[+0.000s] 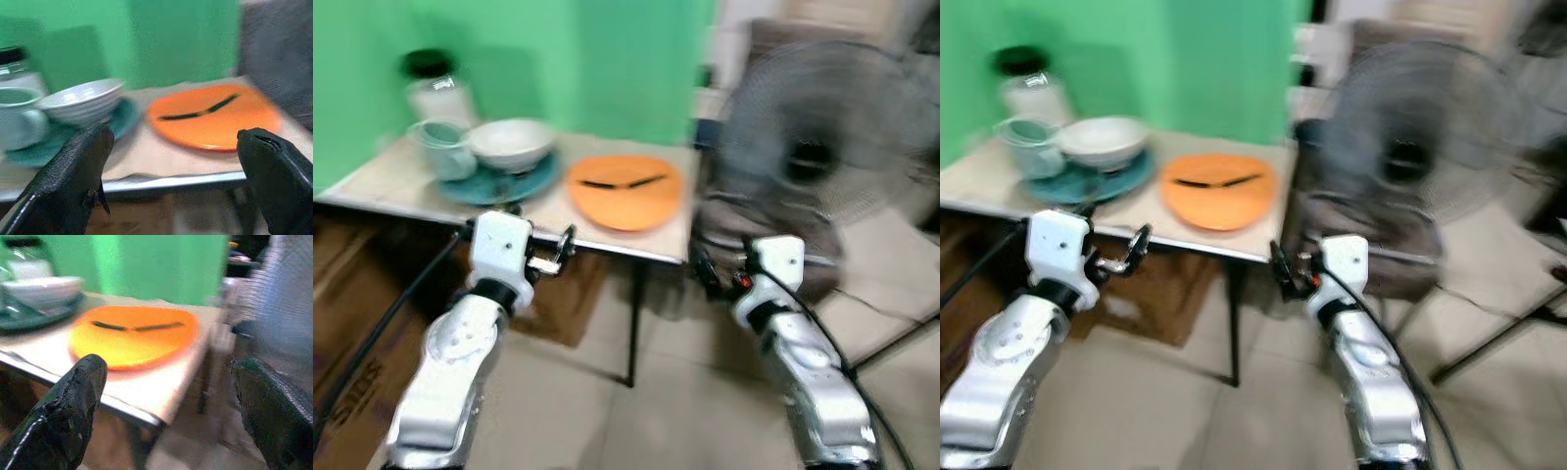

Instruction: Setting the table

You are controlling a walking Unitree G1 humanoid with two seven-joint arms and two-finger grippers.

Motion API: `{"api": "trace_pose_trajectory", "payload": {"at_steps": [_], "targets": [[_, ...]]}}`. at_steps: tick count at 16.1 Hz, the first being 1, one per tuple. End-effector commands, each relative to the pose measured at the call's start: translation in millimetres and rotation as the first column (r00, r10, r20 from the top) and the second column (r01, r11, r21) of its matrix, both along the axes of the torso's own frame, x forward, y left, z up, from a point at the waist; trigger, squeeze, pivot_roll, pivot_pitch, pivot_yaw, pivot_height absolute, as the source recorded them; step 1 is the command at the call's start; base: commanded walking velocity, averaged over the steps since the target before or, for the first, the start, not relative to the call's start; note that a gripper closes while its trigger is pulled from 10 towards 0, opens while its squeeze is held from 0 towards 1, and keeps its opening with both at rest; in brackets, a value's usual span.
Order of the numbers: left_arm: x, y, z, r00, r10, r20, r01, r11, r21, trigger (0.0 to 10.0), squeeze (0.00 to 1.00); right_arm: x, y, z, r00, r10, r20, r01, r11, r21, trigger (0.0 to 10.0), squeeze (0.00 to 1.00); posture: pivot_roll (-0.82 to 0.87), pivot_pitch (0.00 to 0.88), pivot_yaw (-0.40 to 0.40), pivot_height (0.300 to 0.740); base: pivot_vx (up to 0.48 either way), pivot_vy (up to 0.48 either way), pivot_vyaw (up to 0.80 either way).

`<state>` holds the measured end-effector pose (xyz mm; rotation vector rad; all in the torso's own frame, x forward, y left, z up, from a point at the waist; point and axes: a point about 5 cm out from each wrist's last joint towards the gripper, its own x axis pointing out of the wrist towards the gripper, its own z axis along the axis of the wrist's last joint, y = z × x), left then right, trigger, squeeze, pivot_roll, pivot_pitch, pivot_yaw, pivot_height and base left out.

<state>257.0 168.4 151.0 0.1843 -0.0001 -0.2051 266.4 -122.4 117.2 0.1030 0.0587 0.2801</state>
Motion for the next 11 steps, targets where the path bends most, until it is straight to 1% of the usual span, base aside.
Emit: {"api": "trace_pose_trajectory", "payload": {"at_steps": [1, 2, 3, 4, 5, 6, 7, 8, 11], "targets": [[1.6, -5.9, 1.4, 1.000, -0.028, 0.003, 0.028, 1.000, -0.005, 10.0, 0.53, -0.5, -10.9, -0.2, 0.999, -0.048, -0.001, 0.048, 0.999, -0.026, 10.0, 1.00, 0.09, 0.000, -0.007, 0.740, 0.247, 0.000, 0.00], [2.3, -6.6, 1.2, 0.999, -0.037, 0.000, 0.037, 0.999, -0.007, 10.0, 0.53, -0.3, -11.6, -0.5, 0.999, -0.051, -0.003, 0.051, 0.998, -0.044, 10.0, 1.00, 0.09, 0.000, -0.003, 0.740, 0.262, 0.000, 0.00], [3.6, -8.0, 1.3, 0.999, -0.044, -0.001, 0.044, 0.999, -0.011, 10.0, 0.54, -0.7, -12.1, -2.4, 0.998, -0.054, -0.032, 0.052, 0.997, -0.056, 10.0, 0.97, 0.08, 0.000, 0.000, 0.740, 0.262, 0.000, 0.00], [5.2, -9.5, 1.4, 0.998, -0.055, -0.002, 0.055, 0.998, -0.004, 10.0, 0.53, -0.9, -12.1, -3.3, 0.997, -0.058, -0.049, 0.055, 0.997, -0.056, 10.0, 0.78, 0.08, 0.000, 0.005, 0.740, 0.266, 0.000, 0.00], [7.3, -11.7, 1.1, 0.998, -0.066, -0.004, 0.066, 0.998, -0.001, 10.0, 0.53, -1.2, -11.5, -3.0, 0.998, -0.048, -0.044, 0.046, 0.998, -0.047, 10.0, 0.22, 0.08, 0.000, 0.008, 0.740, 0.270, 0.000, 0.00], [8.6, -11.6, 1.3, 0.998, -0.070, -0.003, 0.070, 0.998, 0.005, 10.0, 0.53, -1.2, -10.7, -2.0, 0.998, -0.045, -0.033, 0.044, 0.998, -0.041, 10.0, 0.22, 0.08, 0.000, 0.013, 0.740, 0.270, 0.000, 0.00], [9.7, -12.6, 1.7, 0.997, -0.073, -0.003, 0.073, 0.997, -0.001, 10.0, 0.52, -1.5, -12.1, -2.6, 0.998, -0.058, -0.035, 0.056, 0.997, -0.050, 10.0, 0.14, 0.07, 0.000, 0.018, 0.740, 0.266, 0.000, 0.00], [10.4, -13.8, 1.9, 0.997, -0.081, -0.003, 0.081, 0.997, -0.005, 10.0, 0.53, -2.8, -12.9, -3.3, 0.998, -0.056, -0.039, 0.055, 0.997, -0.046, 10.0, 0.00, 0.07, 0.000, 0.019, 0.740, 0.270, 0.000, 0.00], [10.5, -15.4, 0.1, 0.996, -0.087, -0.008, 0.087, 0.996, -0.014, 10.0, 0.53, -2.5, -15.6, -3.3, 0.996, -0.079, -0.045, 0.077, 0.996, -0.040, 10.0, 0.00, 0.07, 0.000, 0.018, 0.740, 0.276, 0.000, 0.00]]}}
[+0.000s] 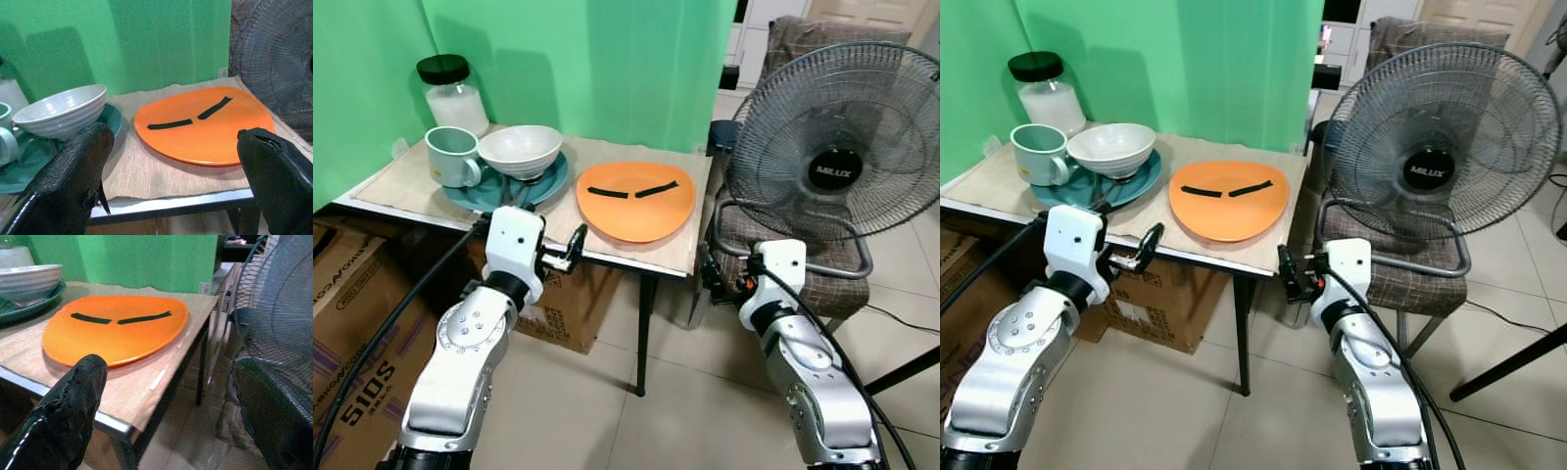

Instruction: Setting the table

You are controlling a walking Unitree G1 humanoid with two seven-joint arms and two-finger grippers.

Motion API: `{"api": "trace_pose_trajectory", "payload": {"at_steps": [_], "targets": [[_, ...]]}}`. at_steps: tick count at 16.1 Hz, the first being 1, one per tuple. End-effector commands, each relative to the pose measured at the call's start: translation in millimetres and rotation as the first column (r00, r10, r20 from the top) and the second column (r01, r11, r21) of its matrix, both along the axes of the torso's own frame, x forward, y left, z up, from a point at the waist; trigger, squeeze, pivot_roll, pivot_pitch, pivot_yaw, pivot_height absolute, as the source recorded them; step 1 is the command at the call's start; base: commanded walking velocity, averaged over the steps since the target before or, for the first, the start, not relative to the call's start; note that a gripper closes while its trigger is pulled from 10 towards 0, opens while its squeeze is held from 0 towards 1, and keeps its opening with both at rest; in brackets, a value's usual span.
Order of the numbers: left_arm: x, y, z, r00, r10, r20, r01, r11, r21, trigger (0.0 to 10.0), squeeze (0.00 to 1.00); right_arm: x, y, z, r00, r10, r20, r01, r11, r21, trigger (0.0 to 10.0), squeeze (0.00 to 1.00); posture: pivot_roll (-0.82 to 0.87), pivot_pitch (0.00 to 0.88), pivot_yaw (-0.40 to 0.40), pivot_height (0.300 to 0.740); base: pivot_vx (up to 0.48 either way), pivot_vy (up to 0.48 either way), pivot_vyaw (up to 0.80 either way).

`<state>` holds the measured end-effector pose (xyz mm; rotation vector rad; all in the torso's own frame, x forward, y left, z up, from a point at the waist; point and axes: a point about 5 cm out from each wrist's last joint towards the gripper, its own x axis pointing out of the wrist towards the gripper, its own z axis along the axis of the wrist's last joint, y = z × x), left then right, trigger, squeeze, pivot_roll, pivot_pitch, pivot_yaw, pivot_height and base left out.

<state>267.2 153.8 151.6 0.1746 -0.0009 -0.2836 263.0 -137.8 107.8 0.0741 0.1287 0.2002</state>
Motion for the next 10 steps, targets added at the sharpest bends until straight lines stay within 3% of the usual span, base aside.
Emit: {"api": "trace_pose_trajectory", "payload": {"at_steps": [1, 10], "targets": [[0.1, -0.8, -0.5, 1.000, -0.009, -0.001, 0.009, 1.000, -0.007, 10.0, 0.53, 1.8, -0.3, 6.6, 1.000, -0.008, 0.023, 0.008, 1.000, 0.009, 10.0, 0.00, 0.07, 0.000, 0.016, 0.740, 0.292, 0.000, 0.00], [5.2, 6.0, 0.5, 1.000, 0.000, 0.002, 0.000, 1.000, -0.004, 10.0, 0.53, 1.9, -1.0, 8.1, 0.998, -0.019, 0.053, 0.019, 1.000, -0.007, 10.0, 0.00, 0.06, 0.000, 0.036, 0.740, 0.297, 0.000, 0.00]]}}
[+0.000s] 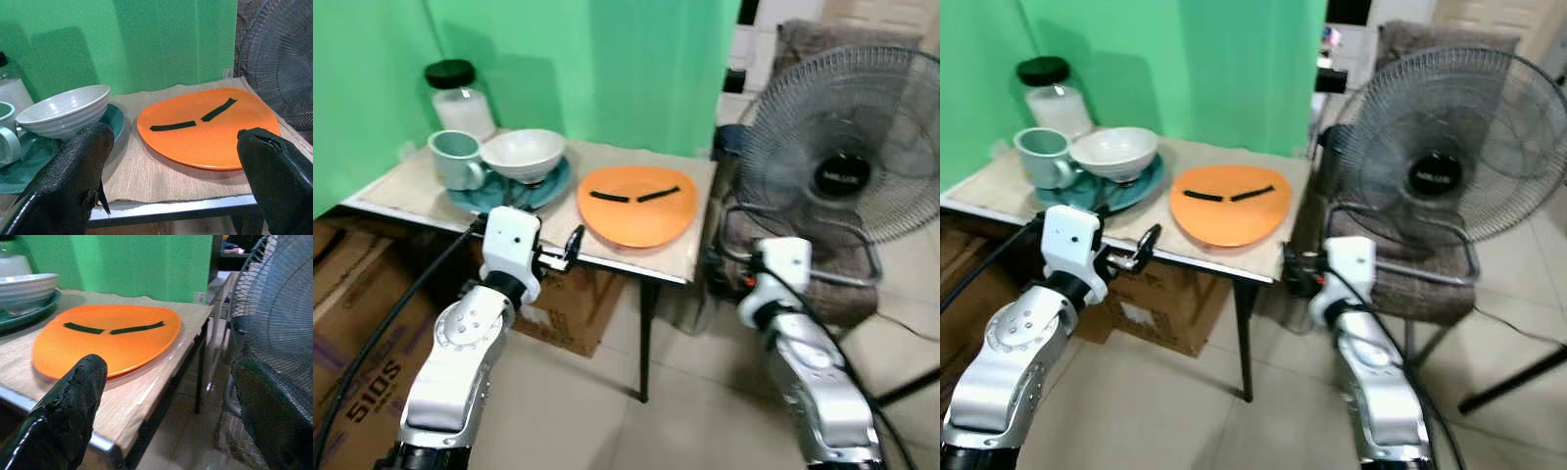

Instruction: Setting the table

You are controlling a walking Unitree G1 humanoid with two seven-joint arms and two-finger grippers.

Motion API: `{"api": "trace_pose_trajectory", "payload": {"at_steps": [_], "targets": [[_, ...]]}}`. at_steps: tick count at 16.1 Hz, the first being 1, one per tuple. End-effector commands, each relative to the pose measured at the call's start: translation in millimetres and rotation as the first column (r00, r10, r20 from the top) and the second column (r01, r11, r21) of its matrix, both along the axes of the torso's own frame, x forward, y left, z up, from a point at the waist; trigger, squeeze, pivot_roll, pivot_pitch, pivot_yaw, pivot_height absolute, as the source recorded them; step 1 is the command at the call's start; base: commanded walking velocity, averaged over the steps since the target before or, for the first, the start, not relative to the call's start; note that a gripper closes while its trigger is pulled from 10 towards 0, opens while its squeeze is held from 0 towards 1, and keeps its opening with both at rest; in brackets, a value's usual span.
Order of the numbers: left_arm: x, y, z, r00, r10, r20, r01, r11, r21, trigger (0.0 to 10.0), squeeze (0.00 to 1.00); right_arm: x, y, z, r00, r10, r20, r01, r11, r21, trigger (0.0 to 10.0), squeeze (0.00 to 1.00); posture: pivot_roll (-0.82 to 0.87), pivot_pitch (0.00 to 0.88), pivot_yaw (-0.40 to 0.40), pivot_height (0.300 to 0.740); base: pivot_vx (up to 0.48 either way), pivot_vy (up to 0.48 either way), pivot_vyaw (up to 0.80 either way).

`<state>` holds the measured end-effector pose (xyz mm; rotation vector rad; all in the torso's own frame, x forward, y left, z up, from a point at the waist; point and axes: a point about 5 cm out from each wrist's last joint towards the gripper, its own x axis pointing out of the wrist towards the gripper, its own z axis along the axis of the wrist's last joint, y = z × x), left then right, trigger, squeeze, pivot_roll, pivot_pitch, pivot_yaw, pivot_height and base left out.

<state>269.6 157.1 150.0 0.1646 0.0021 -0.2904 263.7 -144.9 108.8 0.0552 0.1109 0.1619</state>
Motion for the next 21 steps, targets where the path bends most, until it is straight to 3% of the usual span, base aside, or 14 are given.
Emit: {"api": "trace_pose_trajectory", "payload": {"at_steps": [1, 9, 12, 16, 21], "targets": [[2.9, 2.3, 1.9, 1.000, 0.005, 0.007, -0.005, 1.000, 0.004, 10.0, 0.53, 0.7, 5.6, 7.1, 0.999, 0.017, 0.036, -0.017, 1.000, 0.012, 10.0, 0.00, 0.06, 0.000, 0.036, 0.740, 0.304, 0.000, 0.00], [4.1, 2.3, 2.5, 1.000, 0.004, 0.010, -0.004, 1.000, 0.004, 10.0, 0.52, 3.5, 4.7, 7.8, 0.999, 0.021, 0.033, -0.021, 1.000, 0.013, 10.0, 0.00, 0.07, 0.000, 0.026, 0.740, 0.301, 0.000, 0.00], [4.1, 2.7, 3.8, 1.000, 0.006, 0.015, -0.006, 1.000, 0.006, 10.0, 0.52, 3.9, 9.3, 5.9, 0.997, 0.071, 0.021, -0.071, 0.997, -0.027, 10.0, 0.00, 0.08, 0.000, 0.023, 0.740, 0.299, 0.000, 0.00], [3.7, 4.4, 4.9, 1.000, -0.003, 0.018, 0.003, 1.000, 0.006, 10.0, 0.51, 4.4, 3.9, 6.3, 1.000, 0.014, 0.026, -0.014, 1.000, 0.002, 10.0, 0.00, 0.07, 0.000, 0.021, 0.740, 0.293, 0.000, 0.40], [1.4, 2.0, 4.2, 1.000, -0.022, 0.011, 0.022, 1.000, 0.010, 10.0, 0.51, 7.0, 4.0, 6.1, 0.999, 0.045, 0.022, -0.044, 0.999, -0.032, 10.0, 0.00, 0.09, 0.000, 0.006, 0.740, 0.282, 0.000, 0.00]]}}
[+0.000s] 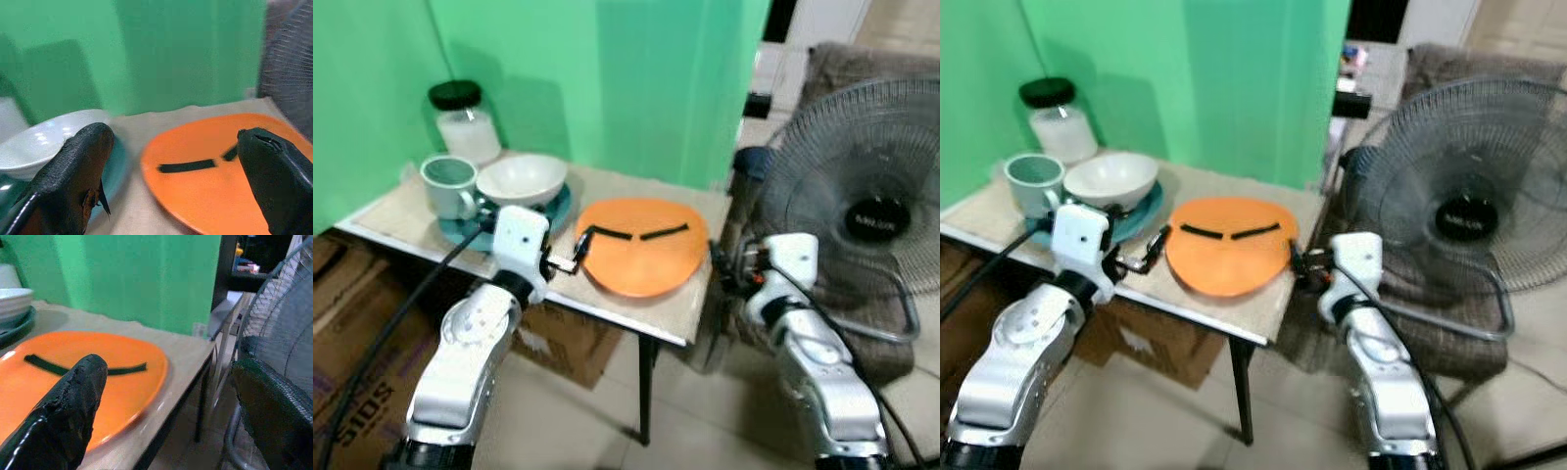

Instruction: Setting the table

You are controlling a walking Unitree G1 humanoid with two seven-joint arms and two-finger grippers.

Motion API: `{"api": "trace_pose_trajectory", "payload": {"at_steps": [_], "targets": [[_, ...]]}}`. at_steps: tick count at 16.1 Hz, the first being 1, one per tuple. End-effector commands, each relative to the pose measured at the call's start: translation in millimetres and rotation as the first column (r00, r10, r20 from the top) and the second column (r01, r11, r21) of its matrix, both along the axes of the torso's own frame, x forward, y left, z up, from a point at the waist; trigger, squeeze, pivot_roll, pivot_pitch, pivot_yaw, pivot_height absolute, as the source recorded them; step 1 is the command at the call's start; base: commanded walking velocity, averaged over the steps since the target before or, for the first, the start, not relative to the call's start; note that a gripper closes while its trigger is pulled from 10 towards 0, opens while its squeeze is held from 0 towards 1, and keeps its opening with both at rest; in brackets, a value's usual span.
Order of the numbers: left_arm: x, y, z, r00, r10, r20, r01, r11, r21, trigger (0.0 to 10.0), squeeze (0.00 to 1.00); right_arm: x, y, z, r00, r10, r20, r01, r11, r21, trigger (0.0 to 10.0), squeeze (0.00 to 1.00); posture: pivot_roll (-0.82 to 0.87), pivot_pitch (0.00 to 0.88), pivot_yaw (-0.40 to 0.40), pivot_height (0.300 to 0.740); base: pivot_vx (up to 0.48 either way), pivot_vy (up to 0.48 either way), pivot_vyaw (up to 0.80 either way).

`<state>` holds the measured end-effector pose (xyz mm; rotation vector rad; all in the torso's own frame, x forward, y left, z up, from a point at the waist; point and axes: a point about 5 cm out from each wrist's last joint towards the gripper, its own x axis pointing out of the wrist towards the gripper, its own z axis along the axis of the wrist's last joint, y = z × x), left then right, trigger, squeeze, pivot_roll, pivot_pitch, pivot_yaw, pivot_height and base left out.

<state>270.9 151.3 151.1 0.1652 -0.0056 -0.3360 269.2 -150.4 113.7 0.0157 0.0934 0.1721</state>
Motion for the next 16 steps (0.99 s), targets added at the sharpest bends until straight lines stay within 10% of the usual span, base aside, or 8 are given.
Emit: {"api": "trace_pose_trajectory", "payload": {"at_steps": [1, 16], "targets": [[0.2, 8.4, 3.7, 1.000, 0.024, 0.009, -0.024, 1.000, 0.014, 10.0, 0.51, 2.2, 9.8, 1.4, 0.999, 0.034, 0.002, -0.034, 0.999, 0.002, 10.0, 0.00, 0.09, 0.000, 0.006, 0.740, 0.266, 0.000, 0.00], [43.0, -13.7, -18.2, 0.938, -0.328, -0.116, 0.345, 0.921, 0.181, 10.0, 0.40, 20.4, -17.0, 6.9, 0.999, 0.005, -0.038, -0.004, 0.999, 0.031, 10.0, 0.00, 0.05, 0.003, 0.030, 0.740, 0.034, 0.000, 0.00]]}}
